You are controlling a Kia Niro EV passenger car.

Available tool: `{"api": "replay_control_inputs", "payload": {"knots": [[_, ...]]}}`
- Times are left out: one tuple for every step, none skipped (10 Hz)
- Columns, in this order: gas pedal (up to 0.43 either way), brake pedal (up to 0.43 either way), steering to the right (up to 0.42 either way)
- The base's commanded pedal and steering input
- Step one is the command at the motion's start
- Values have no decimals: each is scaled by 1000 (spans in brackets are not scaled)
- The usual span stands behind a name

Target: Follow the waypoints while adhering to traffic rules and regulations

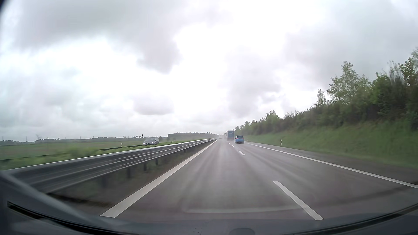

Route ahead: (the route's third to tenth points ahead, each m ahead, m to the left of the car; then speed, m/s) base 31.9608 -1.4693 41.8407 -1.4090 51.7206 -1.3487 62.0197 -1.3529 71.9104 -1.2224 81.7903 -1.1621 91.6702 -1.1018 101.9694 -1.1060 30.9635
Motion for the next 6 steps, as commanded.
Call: {"api": "replay_control_inputs", "payload": {"knots": [[311, 0, -2], [311, 0, -2], [311, 0, -2], [311, 0, -2], [311, 0, -2], [311, 0, -2]]}}
